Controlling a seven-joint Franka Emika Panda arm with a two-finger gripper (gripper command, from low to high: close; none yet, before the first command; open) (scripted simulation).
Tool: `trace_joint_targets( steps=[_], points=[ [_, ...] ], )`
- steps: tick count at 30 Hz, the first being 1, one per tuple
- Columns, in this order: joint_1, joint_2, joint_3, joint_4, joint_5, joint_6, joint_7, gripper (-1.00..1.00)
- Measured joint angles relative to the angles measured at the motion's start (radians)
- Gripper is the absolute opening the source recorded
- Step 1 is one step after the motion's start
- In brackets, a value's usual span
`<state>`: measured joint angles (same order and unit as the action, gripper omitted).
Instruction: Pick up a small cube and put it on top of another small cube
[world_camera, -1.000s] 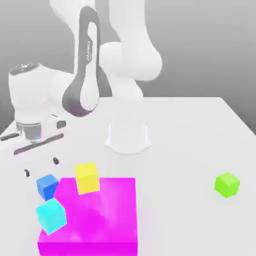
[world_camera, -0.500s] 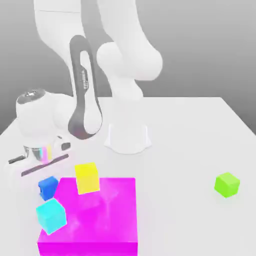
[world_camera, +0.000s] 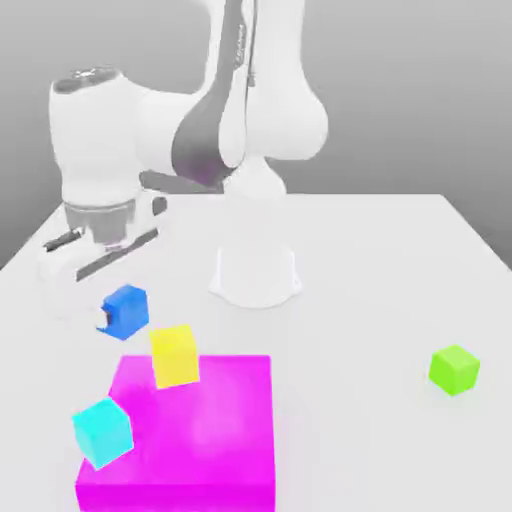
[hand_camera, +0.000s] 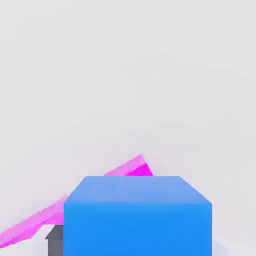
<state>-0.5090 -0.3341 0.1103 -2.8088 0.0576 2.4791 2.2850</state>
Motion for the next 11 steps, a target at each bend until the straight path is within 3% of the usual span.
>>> trace_joint_targets(
  steps=[3,8,9,11],
  points=[
    [0.063,-0.071,0.017,-0.002,0.016,-0.070,-0.051,-1.00],
    [0.069,0.061,0.031,-0.041,0.012,0.100,-0.054,-1.00],
    [0.069,0.079,0.033,-0.046,0.011,0.123,-0.053,1.00],
    [0.069,0.079,0.033,-0.046,0.011,0.123,-0.053,1.00]
  ],
)
